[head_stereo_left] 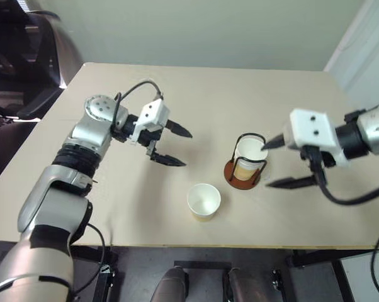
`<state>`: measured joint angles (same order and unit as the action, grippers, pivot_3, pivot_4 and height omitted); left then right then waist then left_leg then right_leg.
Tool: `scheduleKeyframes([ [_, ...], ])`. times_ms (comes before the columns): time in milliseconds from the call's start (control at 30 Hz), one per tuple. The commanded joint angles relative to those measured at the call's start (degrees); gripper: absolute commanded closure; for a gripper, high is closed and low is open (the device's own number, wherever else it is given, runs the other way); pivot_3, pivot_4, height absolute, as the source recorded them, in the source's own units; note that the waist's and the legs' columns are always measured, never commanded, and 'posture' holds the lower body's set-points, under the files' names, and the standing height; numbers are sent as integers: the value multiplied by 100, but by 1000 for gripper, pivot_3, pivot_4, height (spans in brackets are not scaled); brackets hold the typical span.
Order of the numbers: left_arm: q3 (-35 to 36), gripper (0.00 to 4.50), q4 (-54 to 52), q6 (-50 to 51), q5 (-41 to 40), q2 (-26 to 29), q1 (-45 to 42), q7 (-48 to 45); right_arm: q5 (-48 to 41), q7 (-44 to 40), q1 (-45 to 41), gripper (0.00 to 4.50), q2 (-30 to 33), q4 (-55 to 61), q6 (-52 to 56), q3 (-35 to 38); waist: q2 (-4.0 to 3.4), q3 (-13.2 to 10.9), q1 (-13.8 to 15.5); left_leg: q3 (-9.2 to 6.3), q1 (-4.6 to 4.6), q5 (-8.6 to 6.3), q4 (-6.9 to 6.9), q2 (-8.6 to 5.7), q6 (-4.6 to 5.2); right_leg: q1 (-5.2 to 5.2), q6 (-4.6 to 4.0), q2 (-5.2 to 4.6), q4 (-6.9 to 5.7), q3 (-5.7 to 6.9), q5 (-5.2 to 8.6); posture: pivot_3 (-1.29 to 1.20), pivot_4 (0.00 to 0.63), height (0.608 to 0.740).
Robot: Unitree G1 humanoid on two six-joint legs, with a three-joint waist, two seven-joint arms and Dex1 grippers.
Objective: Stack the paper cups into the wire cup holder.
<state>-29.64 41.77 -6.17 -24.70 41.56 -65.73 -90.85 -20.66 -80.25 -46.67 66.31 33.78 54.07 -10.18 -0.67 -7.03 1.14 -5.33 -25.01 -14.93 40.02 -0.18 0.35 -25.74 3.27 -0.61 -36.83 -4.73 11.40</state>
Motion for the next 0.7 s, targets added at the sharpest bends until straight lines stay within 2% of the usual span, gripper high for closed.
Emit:
scheduleKeyframes([
  [33, -224, 0, -47, -165, -294, 72, -346, -165, 172, 166, 7, 381, 100, 260, -313, -164, 0, 0, -1, -1, 1, -11, 1, 0, 20, 0, 2, -1, -2, 1, -2, 0, 150, 740],
  [333, -691, 0, -259, -84, -732, 265, -454, -165, 906, 495, -312, 381, -411, -47, -855, -1118, 0, 0, -32, -2, 7, -14, 3, 1, 44, 0, 5, 2, -5, 0, -34, 0, 150, 740],
  [533, -825, 0, -565, 69, -960, 454, -482, -165, 637, 404, -301, 381, -446, 59, -641, -919, 0, 0, -20, -2, 4, -3, 3, 1, 41, 3, 6, 1, 1, 3, -36, 0, 150, 740],
  [700, -826, 0, -761, 153, -1065, 561, -414, -165, 624, 374, -147, 381, -238, 132, -729, -802, 0, 0, -5, -2, 0, 1, 3, 0, 37, 3, 4, 0, 9, 2, -35, 0, 150, 740],
])
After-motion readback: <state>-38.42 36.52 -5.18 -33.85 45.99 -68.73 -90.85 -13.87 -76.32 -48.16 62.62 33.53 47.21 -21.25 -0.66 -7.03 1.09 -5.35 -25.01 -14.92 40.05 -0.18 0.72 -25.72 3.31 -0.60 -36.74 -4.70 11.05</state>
